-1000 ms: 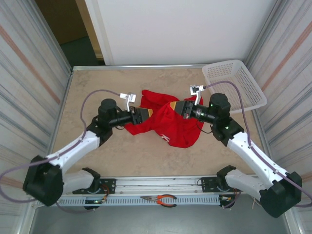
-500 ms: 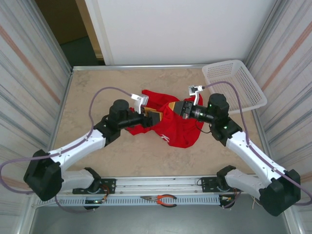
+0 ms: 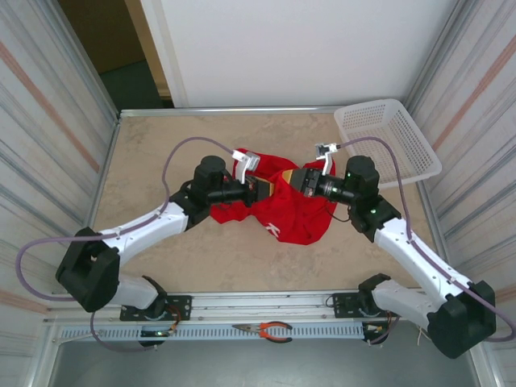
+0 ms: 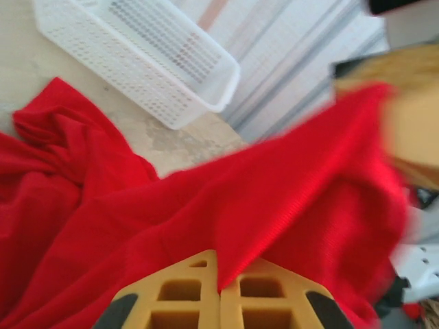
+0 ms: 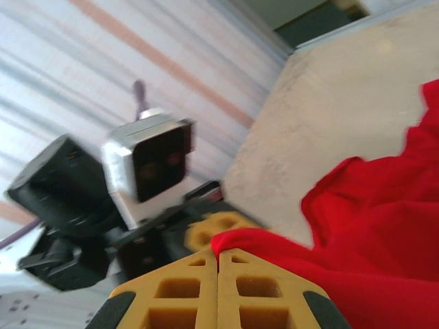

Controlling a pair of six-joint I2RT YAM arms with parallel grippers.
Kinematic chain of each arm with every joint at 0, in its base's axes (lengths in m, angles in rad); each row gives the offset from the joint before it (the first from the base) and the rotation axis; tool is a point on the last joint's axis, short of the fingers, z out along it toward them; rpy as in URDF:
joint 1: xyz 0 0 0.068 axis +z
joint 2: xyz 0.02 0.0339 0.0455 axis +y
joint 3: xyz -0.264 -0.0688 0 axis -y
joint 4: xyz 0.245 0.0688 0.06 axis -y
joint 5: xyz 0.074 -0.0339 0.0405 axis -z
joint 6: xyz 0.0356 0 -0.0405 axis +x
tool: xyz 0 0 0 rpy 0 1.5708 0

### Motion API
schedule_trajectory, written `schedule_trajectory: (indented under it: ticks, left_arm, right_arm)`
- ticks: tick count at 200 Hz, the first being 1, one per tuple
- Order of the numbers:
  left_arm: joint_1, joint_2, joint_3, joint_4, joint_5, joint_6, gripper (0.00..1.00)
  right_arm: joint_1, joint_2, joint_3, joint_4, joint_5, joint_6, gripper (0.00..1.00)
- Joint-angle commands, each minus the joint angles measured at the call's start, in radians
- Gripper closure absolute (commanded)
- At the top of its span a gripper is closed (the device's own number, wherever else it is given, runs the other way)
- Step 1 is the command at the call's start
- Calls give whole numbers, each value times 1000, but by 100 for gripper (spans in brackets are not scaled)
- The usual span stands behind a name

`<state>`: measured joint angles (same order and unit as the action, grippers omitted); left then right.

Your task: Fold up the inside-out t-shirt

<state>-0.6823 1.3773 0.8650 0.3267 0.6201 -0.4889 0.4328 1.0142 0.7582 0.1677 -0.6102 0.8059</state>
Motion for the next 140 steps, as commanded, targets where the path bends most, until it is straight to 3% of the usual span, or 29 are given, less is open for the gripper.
schedule_trajectory:
  ticks: [1, 6, 21, 31, 54, 104, 140]
  left_arm:
    - [22, -35, 8, 152, 197, -76, 100]
    - [26, -37, 9, 182, 231, -104, 100]
    - [35, -43, 15, 242, 302, -170, 100]
    - [38, -44, 17, 279, 327, -205, 100]
    - [44, -44, 17, 326, 345, -251, 100]
    - [88, -6, -44, 528, 334, -391, 100]
    - [113, -6, -60, 551, 319, -417, 100]
  right_arm:
    - [-36, 32, -6, -93, 85, -53, 100]
    - [-40, 52, -1, -125, 114, -69, 99]
    - [-45, 125, 20, -215, 195, -93, 64]
    - [-52, 166, 25, -227, 187, -90, 53]
    - [-35, 146, 21, -239, 199, -74, 49]
    - [17, -132, 34, -465, 367, -117, 48]
    - [127, -217, 29, -478, 391, -122, 38]
